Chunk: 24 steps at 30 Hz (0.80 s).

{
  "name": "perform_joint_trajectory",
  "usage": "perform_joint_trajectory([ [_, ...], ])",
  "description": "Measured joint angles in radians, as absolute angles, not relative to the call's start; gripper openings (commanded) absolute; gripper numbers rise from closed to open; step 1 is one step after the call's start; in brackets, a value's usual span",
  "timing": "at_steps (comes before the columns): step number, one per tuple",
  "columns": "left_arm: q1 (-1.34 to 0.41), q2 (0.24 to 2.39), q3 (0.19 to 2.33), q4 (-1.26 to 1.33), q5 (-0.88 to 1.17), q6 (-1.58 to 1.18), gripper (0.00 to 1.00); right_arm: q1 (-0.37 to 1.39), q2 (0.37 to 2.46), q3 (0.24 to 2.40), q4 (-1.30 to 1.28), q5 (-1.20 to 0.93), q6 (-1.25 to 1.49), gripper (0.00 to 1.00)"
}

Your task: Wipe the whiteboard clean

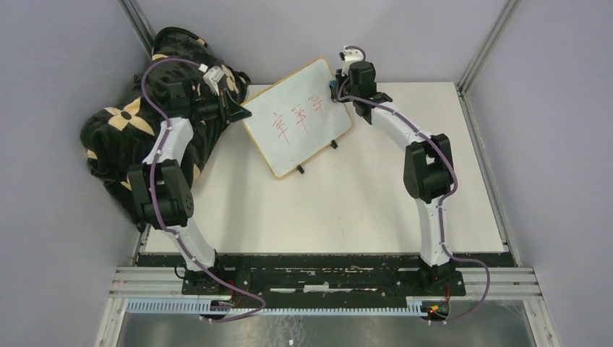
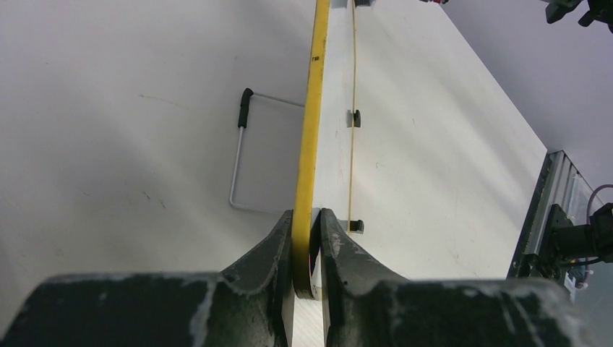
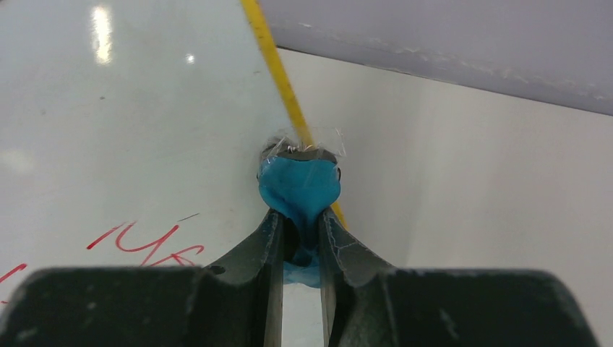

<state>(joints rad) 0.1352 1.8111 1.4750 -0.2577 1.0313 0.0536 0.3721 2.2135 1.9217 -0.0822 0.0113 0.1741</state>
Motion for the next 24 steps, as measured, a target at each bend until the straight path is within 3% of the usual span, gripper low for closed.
perform_joint_trajectory([
  [24,0.135,1.811,1.495,-0.33,1.037,0.106,0.03,0.659,2.172,1.824,0.005,0.009,0.106,0.01],
])
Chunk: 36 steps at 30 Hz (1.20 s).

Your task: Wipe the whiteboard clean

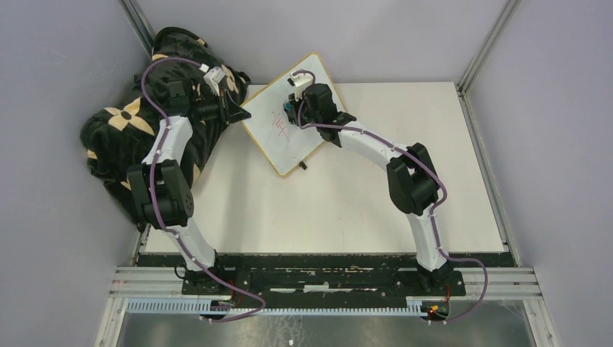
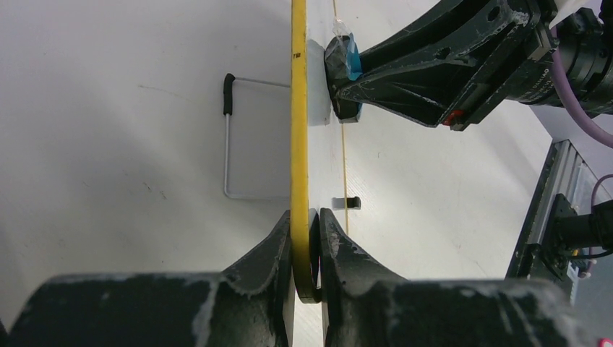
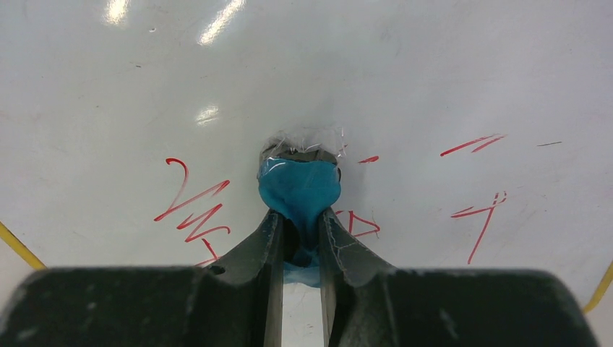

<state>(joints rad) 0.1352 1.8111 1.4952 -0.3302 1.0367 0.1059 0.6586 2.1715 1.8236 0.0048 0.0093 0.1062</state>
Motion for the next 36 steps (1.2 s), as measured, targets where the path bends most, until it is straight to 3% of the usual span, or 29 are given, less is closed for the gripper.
perform_joint_trajectory([
  [19,0.124,1.956,1.821,-0.781,1.067,0.446,0.03,0.547,2.171,1.834,0.014,-0.02,0.127,0.01],
  [29,0.135,1.969,1.841,-0.862,1.088,0.53,0.03,0.447,2.225,1.92,0.023,-0.042,0.161,0.01],
  [36,0.141,1.971,1.85,-0.893,1.102,0.544,0.03,0.458,2.197,1.807,0.154,-0.057,0.163,0.01],
])
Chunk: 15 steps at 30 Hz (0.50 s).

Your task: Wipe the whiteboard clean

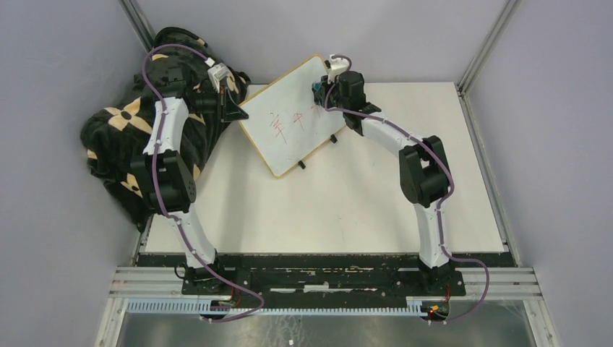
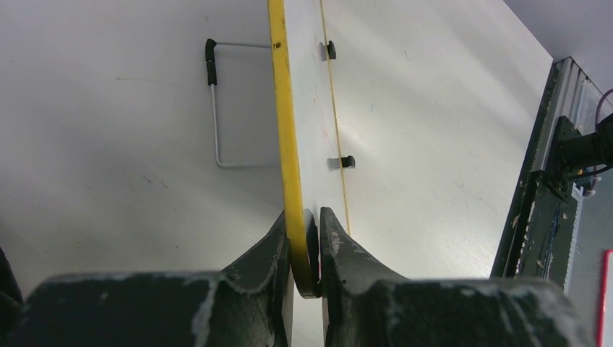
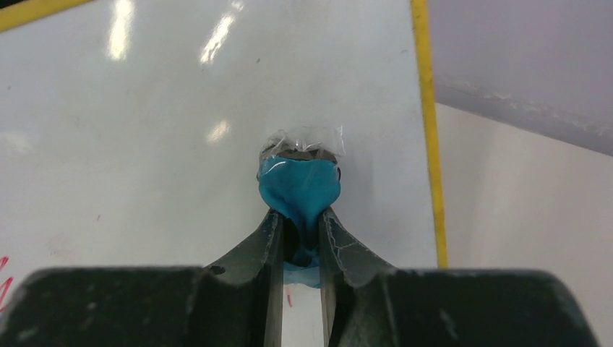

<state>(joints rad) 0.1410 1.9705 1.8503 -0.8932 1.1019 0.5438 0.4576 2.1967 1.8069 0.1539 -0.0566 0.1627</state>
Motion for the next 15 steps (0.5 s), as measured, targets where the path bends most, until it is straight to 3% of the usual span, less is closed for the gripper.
perform_joint_trajectory([
  [15,0.152,1.98,1.852,-0.909,1.103,0.567,0.03,0.624,2.127,1.674,0.218,-0.073,0.161,0.01],
])
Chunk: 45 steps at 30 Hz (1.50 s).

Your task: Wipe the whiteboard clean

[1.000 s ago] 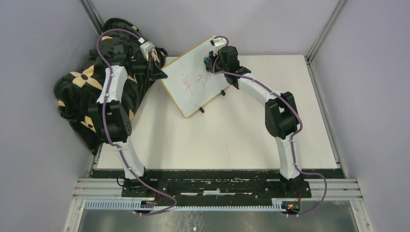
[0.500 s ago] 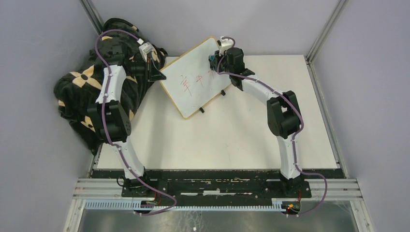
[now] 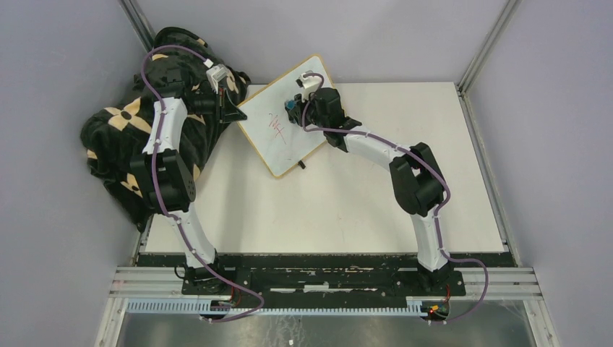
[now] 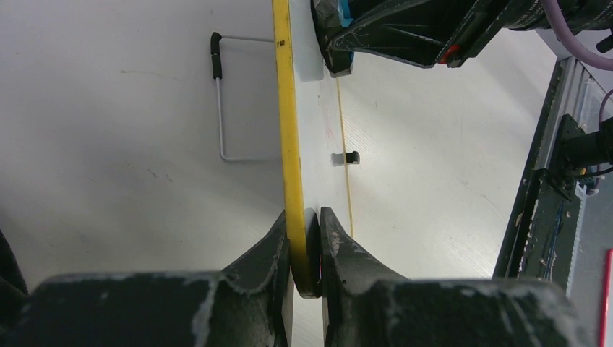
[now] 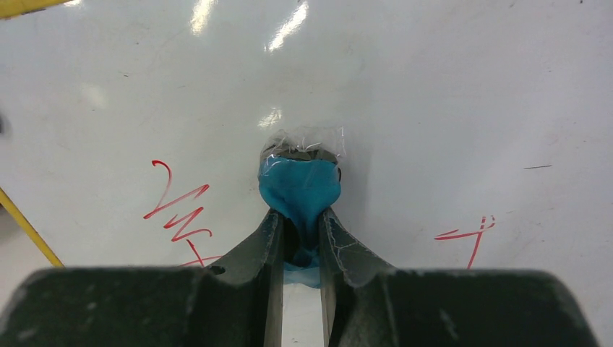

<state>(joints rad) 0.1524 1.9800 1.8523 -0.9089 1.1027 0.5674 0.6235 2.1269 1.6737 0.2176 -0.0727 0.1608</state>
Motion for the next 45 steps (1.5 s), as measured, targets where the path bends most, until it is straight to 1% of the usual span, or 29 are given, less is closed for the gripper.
perform_joint_trajectory([
  [12,0.152,1.98,1.852,-0.904,1.103,0.569,0.03,0.605,2.127,1.672,0.216,-0.06,0.16,0.0],
  [22,0.15,1.98,1.852,-0.904,1.11,0.57,0.03,0.447,2.131,1.671,0.215,-0.031,0.177,0.01],
  [26,0.149,1.98,1.852,-0.903,1.111,0.57,0.03,0.421,2.137,1.666,0.218,-0.024,0.19,0.01],
  [33,0.149,1.982,1.852,-0.907,1.11,0.57,0.03,0.474,2.137,1.631,0.234,-0.012,0.189,0.01],
  [45,0.152,1.983,1.852,-0.91,1.102,0.569,0.03,0.654,2.108,1.596,0.279,-0.002,0.174,0.01],
])
